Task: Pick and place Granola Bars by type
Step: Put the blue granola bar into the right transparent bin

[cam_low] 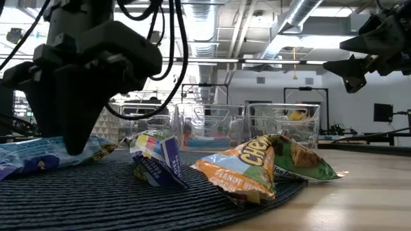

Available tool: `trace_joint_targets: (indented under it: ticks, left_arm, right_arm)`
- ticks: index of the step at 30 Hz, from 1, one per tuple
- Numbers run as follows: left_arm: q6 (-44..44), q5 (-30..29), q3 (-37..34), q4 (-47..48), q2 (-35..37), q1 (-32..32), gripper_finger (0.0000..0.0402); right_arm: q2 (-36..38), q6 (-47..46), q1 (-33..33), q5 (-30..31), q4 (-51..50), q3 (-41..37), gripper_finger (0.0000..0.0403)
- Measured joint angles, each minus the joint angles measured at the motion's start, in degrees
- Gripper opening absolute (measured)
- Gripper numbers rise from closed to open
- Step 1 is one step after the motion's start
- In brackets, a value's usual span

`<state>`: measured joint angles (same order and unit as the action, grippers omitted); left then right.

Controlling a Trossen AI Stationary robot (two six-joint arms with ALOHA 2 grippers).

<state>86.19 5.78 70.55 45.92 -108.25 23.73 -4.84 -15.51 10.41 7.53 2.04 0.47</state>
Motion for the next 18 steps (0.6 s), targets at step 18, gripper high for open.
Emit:
trace_joint_targets:
  ticks: [18]
  left_arm:
    - [-1.8, 1.0, -3.4, -6.9, 0.1, -0.2, 0.0139]
  right_arm:
    - [0.0, 0.0, 0.0, 0.0, 0.0, 0.0, 0.0244]
